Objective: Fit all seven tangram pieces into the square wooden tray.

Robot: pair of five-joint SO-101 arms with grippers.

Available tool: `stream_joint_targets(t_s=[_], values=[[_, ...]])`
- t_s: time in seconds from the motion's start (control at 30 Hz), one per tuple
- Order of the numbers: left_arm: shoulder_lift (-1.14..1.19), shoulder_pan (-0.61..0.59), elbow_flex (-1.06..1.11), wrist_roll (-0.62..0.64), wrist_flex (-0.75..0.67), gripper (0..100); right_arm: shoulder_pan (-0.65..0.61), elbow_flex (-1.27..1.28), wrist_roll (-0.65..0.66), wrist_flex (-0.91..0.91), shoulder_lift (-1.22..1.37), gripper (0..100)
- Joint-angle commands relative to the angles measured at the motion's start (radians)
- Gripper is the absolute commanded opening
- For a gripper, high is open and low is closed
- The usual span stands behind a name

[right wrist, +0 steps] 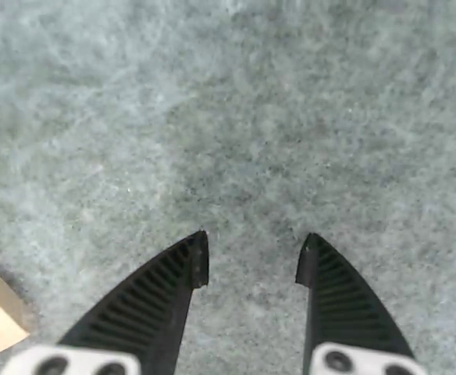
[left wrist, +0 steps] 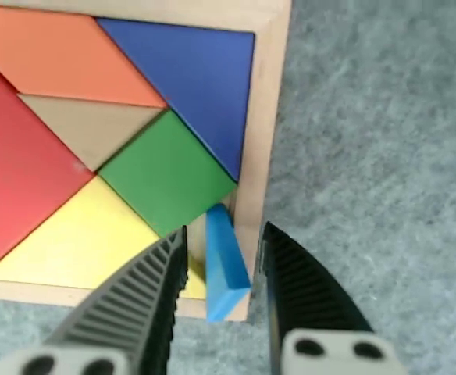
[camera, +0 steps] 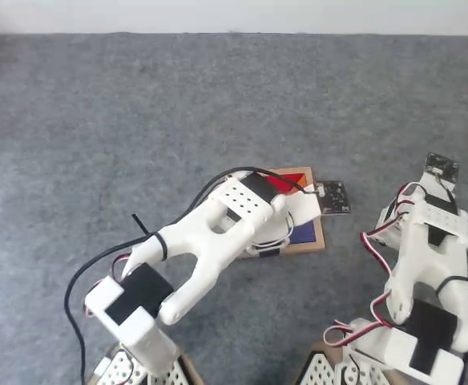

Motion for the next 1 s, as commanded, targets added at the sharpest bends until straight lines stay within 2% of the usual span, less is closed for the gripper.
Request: stream_joint_targets(t_s=[0.0, 0.23, 0.8, 0.9, 0.97], values=[[-0.008, -0.025, -0.030, -0.017, 0.009, 15, 0.012, 0.005, 0.015, -0.018, -0.007, 19.2], [-0.017, -0.089, -0.024, -0.052, 0.066, 15, 0.010, 0.005, 0.017, -0.019, -0.007, 19.2], [-0.017, -0.195, -0.111, -0.063, 0.064, 15, 0.010, 0.005, 0.017, -0.019, -0.007, 19.2], [-0.018, -0.198, -0.134, -0.052, 0.066, 15, -0.004, 0.005, 0.018, -0.036, -0.007, 19.1], [-0.018, -0.227, -0.185, 0.012, 0.072, 15, -0.010, 0.006, 0.018, -0.033, -0.005, 19.1]])
